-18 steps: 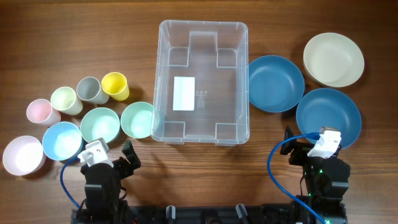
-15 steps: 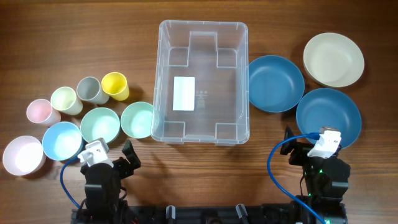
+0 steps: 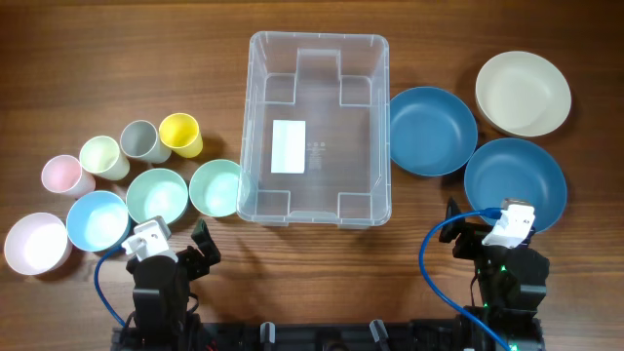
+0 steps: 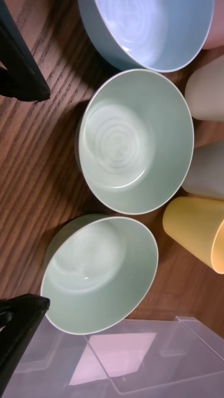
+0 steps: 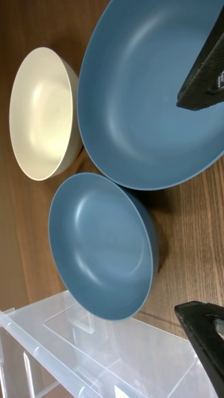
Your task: Pack container
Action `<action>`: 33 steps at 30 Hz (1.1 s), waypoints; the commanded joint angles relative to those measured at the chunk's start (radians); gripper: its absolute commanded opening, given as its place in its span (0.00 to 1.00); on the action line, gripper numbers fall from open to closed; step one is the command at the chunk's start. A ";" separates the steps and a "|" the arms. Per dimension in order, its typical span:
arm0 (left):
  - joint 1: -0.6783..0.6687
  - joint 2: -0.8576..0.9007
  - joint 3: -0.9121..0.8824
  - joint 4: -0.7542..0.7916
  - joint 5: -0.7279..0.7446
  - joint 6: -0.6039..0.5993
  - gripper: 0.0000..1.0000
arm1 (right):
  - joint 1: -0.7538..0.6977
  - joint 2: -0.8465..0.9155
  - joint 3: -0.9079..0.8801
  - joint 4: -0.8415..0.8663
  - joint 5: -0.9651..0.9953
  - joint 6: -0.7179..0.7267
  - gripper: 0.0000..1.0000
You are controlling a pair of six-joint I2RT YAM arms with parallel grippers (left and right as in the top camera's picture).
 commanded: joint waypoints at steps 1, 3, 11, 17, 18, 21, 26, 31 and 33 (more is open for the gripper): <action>0.007 -0.007 -0.010 -0.001 0.009 0.005 1.00 | -0.005 -0.014 -0.003 0.006 -0.013 0.011 1.00; 0.007 -0.007 -0.010 -0.001 0.009 0.005 1.00 | -0.005 -0.014 -0.003 0.006 -0.013 0.011 1.00; 0.007 -0.007 -0.010 -0.001 0.009 0.005 1.00 | -0.005 -0.014 -0.003 0.006 -0.013 0.011 1.00; 0.007 -0.007 -0.010 -0.001 0.009 0.005 1.00 | -0.005 -0.014 -0.003 0.008 0.002 0.002 1.00; 0.007 -0.007 -0.010 -0.001 0.009 0.005 1.00 | -0.005 -0.014 -0.003 0.008 0.002 0.002 1.00; 0.007 -0.007 -0.010 -0.001 0.009 0.005 1.00 | -0.005 -0.014 -0.003 0.010 0.001 0.004 1.00; 0.007 -0.007 -0.010 0.000 0.008 0.005 1.00 | -0.005 -0.014 -0.003 0.009 -0.029 0.005 1.00; 0.007 -0.007 -0.010 0.055 0.010 0.005 1.00 | -0.005 -0.014 -0.003 0.010 -0.028 0.116 1.00; 0.007 -0.007 -0.010 0.082 0.010 0.005 1.00 | -0.005 -0.014 -0.003 0.009 -0.028 0.215 1.00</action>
